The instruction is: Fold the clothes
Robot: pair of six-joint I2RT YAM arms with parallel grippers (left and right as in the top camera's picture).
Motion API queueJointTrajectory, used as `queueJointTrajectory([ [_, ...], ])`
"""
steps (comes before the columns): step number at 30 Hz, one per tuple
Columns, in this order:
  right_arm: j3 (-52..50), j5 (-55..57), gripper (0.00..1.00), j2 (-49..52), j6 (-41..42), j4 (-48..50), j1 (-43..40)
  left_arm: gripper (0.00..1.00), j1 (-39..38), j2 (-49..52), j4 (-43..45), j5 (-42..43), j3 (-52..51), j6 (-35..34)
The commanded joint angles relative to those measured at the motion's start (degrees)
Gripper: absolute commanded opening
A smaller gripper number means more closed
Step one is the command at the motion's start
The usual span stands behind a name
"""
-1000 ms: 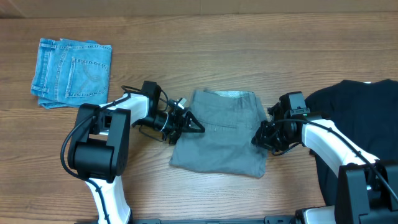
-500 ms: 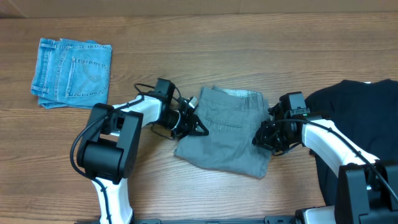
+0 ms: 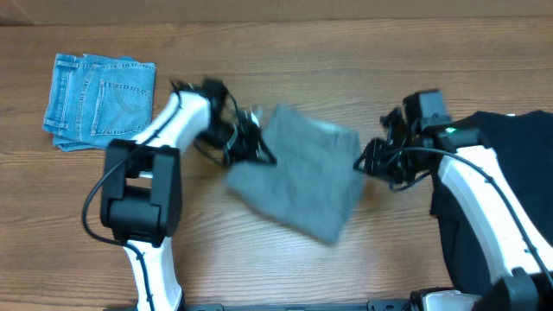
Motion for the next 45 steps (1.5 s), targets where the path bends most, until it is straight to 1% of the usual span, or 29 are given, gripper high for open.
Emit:
queueJointTrajectory([
  [1,5.84,0.11,0.35,-1.75,-0.85,-1.99,0.07,0.04,4.37,-2.32,-2.89,4.02,13.00,2.91],
  [5,7.69,0.09,0.36,-1.75,-0.83,-3.45,0.07,0.04,9.27,-2.32,-2.43,4.00,22.91,-2.58],
  [9,7.67,0.09,0.36,-1.75,-0.83,-4.22,0.07,0.04,16.15,-2.32,3.02,3.98,29.33,-8.44],
  [13,7.67,0.07,0.36,-1.75,-0.63,-4.59,0.07,0.04,23.21,-2.27,13.35,3.87,30.23,-17.25],
  [15,7.67,0.04,0.36,-1.75,-0.55,-4.85,0.07,0.04,26.23,-2.27,18.53,2.14,30.14,-20.33],
  [18,7.67,0.04,0.36,-1.75,-0.44,-5.27,0.07,0.04,29.40,-2.27,24.81,-0.81,30.14,-23.12],
  [22,7.67,0.04,0.36,-1.75,-0.46,-5.84,0.07,0.04,32.37,-2.27,34.53,-0.92,30.14,-25.49],
  [23,7.67,0.04,0.36,-1.75,-0.44,-5.90,0.07,0.04,32.92,-2.27,38.77,-1.05,30.14,-26.75],
  [25,7.67,0.04,0.36,-1.75,-0.42,-6.03,0.07,0.04,33.07,-2.27,41.59,-2.58,30.14,-26.75],
  [27,7.67,0.02,0.36,-1.75,-0.42,-6.34,0.07,0.04,33.07,-2.27,42.82,-5.77,30.14,-26.71],
  [28,7.67,-0.13,0.36,-1.75,-0.42,-6.75,0.07,0.04,33.07,-2.16,42.97,-8.79,30.14,-26.29],
  [31,7.67,-1.25,0.36,-1.75,-0.42,-7.45,0.07,0.04,33.07,-1.86,44.17,-13.27,30.14,-24.50],
  [35,7.67,-1.20,0.36,-1.75,-0.42,-8.90,0.07,0.04,33.07,-0.15,51.06,-16.70,30.14,-24.55],
  [37,7.67,-1.20,0.36,-1.75,-0.42,-9.86,0.07,0.04,33.11,0.42,52.74,-20.90,30.14,-24.44],
  [40,7.67,-1.20,0.36,-1.75,-0.42,-10.69,0.07,0.04,33.16,1.27,54.16,-22.21,30.14,-21.42],
  [45,7.67,-1.25,0.36,-1.75,-0.17,-11.32,0.13,0.04,33.31,4.83,55.74,-23.04,30.14,-21.09],
])
